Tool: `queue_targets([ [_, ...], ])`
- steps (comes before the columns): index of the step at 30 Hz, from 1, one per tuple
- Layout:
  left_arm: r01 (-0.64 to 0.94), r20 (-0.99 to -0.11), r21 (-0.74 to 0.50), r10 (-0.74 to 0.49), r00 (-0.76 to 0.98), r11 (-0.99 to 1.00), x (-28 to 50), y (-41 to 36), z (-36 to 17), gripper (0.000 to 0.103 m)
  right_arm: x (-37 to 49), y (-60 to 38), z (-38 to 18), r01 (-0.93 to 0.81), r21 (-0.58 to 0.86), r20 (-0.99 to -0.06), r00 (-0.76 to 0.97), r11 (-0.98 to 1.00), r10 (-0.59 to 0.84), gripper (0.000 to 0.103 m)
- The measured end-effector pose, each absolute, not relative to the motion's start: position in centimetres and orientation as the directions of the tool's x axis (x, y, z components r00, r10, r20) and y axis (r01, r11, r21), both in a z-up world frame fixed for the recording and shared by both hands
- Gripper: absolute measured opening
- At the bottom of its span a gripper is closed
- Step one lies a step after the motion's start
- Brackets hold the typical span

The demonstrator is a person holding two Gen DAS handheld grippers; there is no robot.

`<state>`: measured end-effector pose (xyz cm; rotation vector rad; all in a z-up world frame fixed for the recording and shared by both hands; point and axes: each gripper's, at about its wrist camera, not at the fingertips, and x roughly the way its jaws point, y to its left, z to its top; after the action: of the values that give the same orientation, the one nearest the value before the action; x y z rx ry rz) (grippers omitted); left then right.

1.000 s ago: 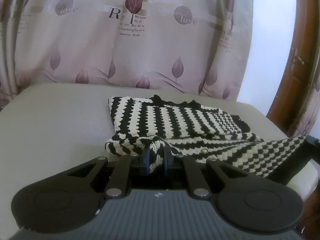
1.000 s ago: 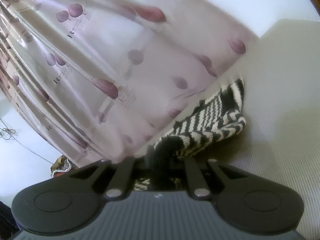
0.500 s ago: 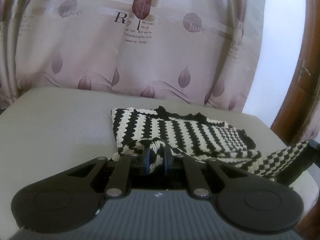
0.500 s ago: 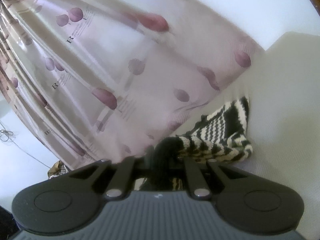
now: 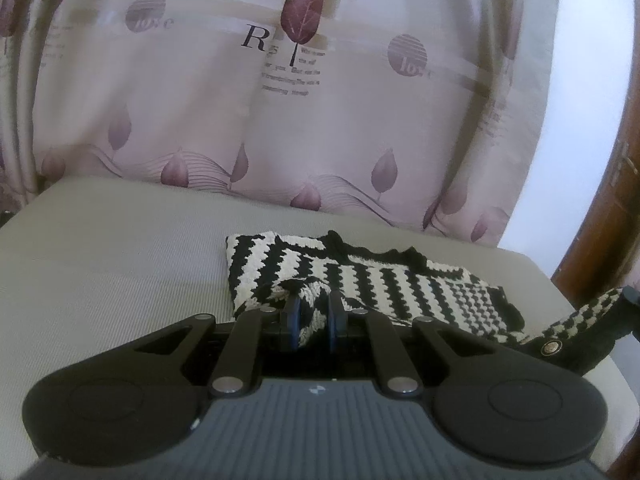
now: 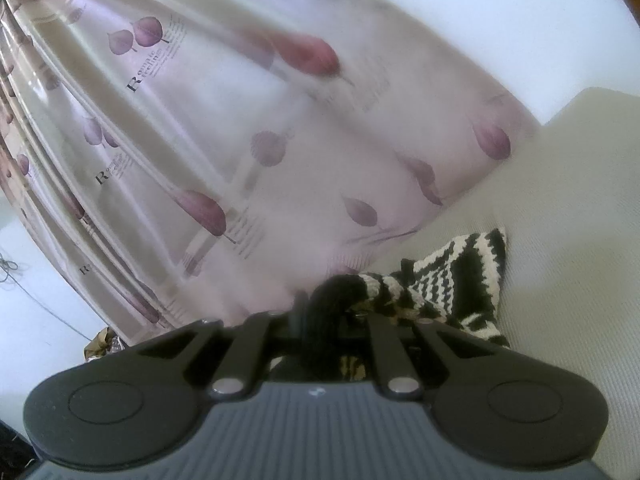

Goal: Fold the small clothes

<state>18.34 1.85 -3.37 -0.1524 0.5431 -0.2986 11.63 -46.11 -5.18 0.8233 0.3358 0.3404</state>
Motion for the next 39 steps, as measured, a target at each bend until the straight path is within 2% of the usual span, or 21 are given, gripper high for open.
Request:
queue_targets([
  [23, 0.115, -0.491, -0.266, -0.238, 0.838, 0.957, 25.2, 0.9, -3.3, 0.015, 19.0, -46.7, -5.9, -0.086, 0.767, -0.214, 0.901, 0.636, 0.379, 0.010],
  [29, 0.075, -0.492, -0.232, -0.183, 0.851, 0.970, 28.1, -0.3, -3.7, 0.015, 21.9, -47.3, -7.8, -0.026, 0.794, -0.248, 0.899, 0.608, 0.361, 0.010],
  [32, 0.021, -0.478, -0.190, -0.111, 0.871, 0.982, 29.7, -0.4, -3.9, 0.014, 23.4, -47.3, -8.6, 0.003, 0.791, -0.275, 0.895, 0.612, 0.352, 0.010],
  [37, -0.052, -0.501, -0.203, -0.058, 0.863, 0.978, 32.1, 0.8, -4.7, 0.013, 25.6, -47.5, -10.2, 0.045, 0.802, -0.305, 0.889, 0.596, 0.343, 0.010],
  [39, -0.050, -0.499, -0.231, -0.075, 0.863, 0.972, 32.0, 1.4, -4.8, 0.013, 26.3, -47.7, -10.7, 0.057, 0.808, -0.309, 0.888, 0.586, 0.340, 0.010],
])
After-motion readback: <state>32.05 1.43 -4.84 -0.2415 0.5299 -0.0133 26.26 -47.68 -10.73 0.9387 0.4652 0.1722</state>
